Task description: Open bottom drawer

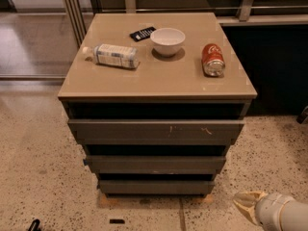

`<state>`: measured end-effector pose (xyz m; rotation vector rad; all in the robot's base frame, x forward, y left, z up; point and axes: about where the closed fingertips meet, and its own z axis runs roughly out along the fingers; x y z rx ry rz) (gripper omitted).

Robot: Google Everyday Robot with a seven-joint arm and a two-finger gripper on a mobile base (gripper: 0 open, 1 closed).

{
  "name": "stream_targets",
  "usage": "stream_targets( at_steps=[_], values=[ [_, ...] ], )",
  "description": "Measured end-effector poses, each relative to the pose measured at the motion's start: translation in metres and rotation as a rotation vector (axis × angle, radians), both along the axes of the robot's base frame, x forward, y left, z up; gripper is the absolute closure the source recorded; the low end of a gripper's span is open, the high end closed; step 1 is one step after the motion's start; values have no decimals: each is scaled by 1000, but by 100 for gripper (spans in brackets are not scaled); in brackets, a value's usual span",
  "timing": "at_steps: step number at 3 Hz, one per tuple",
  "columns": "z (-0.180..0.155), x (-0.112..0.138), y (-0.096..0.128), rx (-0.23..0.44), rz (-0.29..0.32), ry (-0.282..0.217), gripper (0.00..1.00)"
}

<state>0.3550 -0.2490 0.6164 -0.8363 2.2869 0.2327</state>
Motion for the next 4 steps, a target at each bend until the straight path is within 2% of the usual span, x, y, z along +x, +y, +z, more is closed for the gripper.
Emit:
stream_targets(
  at_steps=[1, 2, 3, 4],
  values=[
    [-54, 17, -10, 29, -90, -30, 100],
    [-89, 47, -34, 38, -192, -116, 100],
    [-135, 69, -43, 107, -247, -133, 100],
    [-174, 62, -26, 177, -259, -85, 100]
  ],
)
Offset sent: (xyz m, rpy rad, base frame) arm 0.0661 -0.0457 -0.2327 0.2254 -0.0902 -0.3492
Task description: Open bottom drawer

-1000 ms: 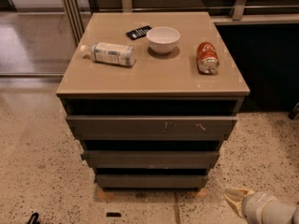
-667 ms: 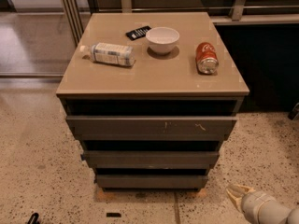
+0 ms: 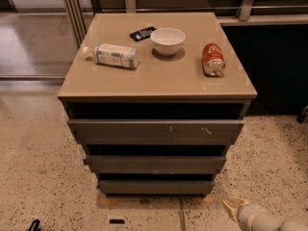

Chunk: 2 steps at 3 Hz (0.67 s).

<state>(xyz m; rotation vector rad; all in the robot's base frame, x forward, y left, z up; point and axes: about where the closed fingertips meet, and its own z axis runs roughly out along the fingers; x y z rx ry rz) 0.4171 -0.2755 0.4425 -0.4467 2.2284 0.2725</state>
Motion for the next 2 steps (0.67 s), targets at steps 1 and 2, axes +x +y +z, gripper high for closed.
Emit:
stream_targets(
  at_steps=[1, 2],
  values=[
    [2, 0, 0, -3, 2, -1, 100],
    [-21, -2, 2, 21, -30, 2, 100]
  ],
)
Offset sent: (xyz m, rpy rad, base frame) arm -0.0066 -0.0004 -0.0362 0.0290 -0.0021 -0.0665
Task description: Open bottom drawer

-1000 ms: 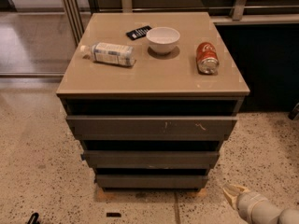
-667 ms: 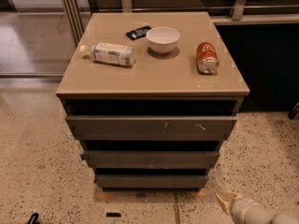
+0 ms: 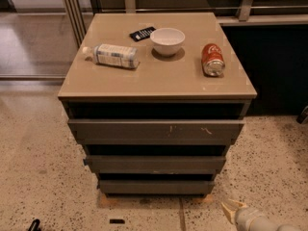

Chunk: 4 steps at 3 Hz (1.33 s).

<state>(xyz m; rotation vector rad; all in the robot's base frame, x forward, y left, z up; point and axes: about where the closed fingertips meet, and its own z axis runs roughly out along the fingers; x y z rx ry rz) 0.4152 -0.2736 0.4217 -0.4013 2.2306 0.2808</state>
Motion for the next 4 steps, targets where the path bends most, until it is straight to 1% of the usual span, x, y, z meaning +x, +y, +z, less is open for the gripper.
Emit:
stream_targets(
  at_steps=[1, 2, 3, 4],
  values=[
    [-59, 0, 9, 60, 3, 69, 100],
    [-118, 8, 28, 135, 41, 133, 100],
    [-165, 27, 46, 182, 61, 158, 100],
    [-165, 27, 46, 182, 61, 158, 100]
  ],
)
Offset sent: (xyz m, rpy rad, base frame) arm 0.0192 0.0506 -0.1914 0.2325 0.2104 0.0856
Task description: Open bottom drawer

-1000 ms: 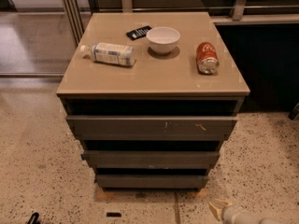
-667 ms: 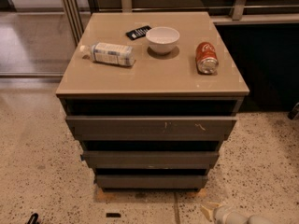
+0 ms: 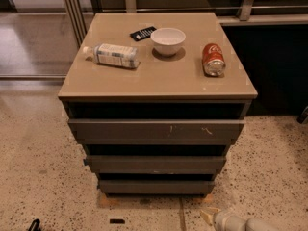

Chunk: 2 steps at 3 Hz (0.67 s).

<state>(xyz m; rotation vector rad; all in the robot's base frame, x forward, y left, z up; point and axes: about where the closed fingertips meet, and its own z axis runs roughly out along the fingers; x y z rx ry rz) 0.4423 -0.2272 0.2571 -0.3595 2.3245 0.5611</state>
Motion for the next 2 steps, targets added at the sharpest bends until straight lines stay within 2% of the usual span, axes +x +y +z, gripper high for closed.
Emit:
stream_targets(
  at_steps=[1, 2],
  values=[
    [-9, 4, 3, 10, -36, -20, 100],
    [-22, 42, 15, 22, -65, -107, 100]
  ],
)
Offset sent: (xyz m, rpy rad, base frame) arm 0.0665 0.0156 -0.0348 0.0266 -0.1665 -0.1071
